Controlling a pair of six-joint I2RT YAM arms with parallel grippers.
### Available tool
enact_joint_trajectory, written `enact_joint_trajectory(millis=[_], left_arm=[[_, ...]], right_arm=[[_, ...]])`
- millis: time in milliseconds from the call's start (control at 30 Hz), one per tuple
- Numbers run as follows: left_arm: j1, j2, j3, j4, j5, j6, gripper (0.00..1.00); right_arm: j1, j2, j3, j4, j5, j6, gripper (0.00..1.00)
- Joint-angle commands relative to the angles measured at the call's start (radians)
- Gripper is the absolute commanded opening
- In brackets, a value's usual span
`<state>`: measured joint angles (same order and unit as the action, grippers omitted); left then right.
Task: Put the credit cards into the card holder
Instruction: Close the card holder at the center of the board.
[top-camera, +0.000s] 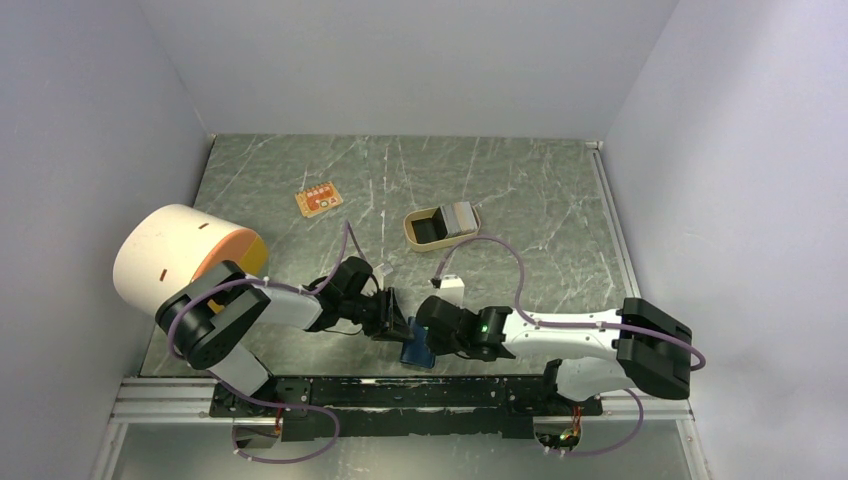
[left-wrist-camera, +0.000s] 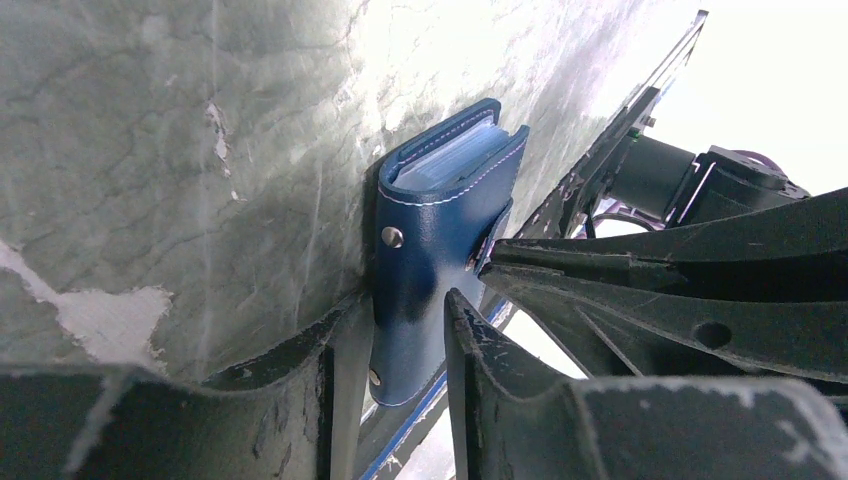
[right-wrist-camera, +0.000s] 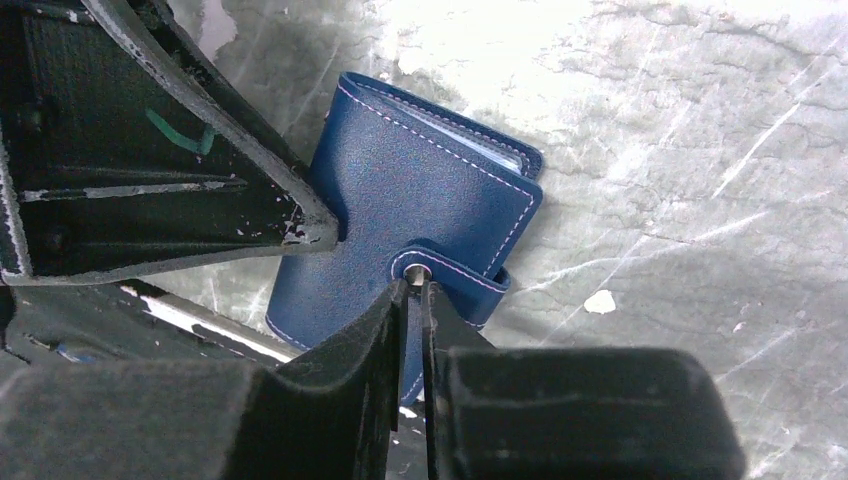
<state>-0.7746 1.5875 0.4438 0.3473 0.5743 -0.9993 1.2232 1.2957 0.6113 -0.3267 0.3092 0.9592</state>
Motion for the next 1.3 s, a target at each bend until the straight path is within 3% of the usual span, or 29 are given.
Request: enact_joint_trajectory(millis=[0, 333, 600, 933, 1267], left_arm=[[-0.011, 0.025, -0.002, -0.032, -0.015, 0.021, 0.39], [-0.010, 0.034, -0.001, -0.028, -0.013, 0.021, 0.39], [-0.012, 0.032, -0.001, -0.030, -0.014, 0.020, 0.38], [-0.012, 0.038, -0.003, -0.024, -0.009, 0.020, 0.38], [-0.011, 0.035, -0.008, -0.023, -0.007, 0.026, 0.38]], right_arm=[[-0.020, -0.010, -0.033, 0.056, -0.040, -0.018, 0.15], [-0.027, -0.014, -0.034, 0.059, -0.082, -0.028, 0.14], [-0.025, -0.077, 0.053, -0.129, 0.000, 0.020, 0.23], [-0.002, 0.031, 0.121, -0.157, 0.050, 0.068, 0.38], [0.038, 0.157, 0.214, -0.249, 0.143, 0.092, 0.36]])
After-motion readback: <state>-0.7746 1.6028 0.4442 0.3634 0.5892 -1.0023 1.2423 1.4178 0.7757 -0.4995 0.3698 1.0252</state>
